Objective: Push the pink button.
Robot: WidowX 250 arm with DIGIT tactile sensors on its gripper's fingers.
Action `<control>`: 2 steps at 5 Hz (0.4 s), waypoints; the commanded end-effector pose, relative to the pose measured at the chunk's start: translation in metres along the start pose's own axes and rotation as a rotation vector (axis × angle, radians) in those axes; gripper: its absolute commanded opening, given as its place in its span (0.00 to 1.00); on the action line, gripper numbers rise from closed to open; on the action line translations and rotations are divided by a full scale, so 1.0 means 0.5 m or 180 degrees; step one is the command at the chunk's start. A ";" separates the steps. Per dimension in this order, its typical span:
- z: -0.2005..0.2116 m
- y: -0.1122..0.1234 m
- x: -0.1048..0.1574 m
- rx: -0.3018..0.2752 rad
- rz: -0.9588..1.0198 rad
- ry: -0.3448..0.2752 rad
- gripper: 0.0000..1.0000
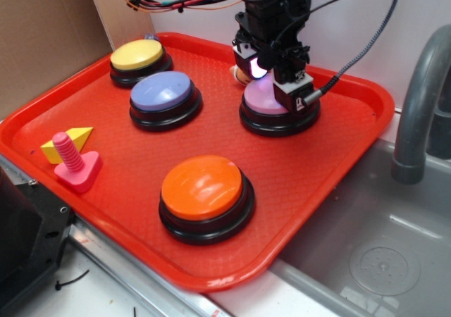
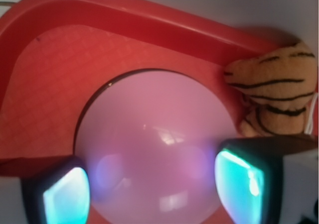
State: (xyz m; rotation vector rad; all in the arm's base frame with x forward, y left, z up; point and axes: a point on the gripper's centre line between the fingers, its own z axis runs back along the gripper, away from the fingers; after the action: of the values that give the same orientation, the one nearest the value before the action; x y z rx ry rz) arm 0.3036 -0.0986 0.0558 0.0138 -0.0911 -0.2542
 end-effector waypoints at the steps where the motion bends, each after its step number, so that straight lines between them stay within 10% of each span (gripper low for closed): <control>1: 0.098 -0.028 0.011 0.0063 -0.0296 -0.0313 1.00; 2: 0.134 -0.023 -0.002 -0.0067 -0.0218 -0.0241 1.00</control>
State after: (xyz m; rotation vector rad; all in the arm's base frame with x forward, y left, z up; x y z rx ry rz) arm 0.2834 -0.1059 0.0918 0.0076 -0.0631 -0.3263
